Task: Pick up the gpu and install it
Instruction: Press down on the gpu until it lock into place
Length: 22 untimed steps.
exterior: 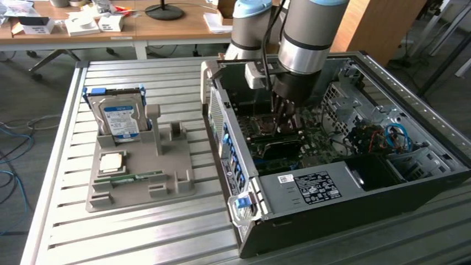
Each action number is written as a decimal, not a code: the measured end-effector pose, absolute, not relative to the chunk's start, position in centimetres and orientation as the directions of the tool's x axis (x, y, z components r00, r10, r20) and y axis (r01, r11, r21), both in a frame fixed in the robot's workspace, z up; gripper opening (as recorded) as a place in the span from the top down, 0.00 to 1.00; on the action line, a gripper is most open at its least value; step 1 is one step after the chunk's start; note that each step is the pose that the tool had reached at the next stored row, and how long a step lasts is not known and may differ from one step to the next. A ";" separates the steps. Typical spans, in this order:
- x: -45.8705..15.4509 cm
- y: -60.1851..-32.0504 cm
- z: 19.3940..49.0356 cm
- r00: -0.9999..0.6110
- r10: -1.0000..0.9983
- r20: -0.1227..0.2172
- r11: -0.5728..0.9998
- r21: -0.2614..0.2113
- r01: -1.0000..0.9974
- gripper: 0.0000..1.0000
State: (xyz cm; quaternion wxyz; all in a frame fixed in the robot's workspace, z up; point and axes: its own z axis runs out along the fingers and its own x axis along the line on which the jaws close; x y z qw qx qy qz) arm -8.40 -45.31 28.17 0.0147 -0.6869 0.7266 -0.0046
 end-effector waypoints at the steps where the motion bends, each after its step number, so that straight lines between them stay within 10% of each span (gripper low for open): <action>1: -8.4 -45.3 28.1 -0.056 -0.998 -0.015 0.056 -0.027 -0.998 0.89; 22: -9.1 -45.2 27.1 -0.056 -0.998 -0.011 0.056 -0.028 -0.998 0.89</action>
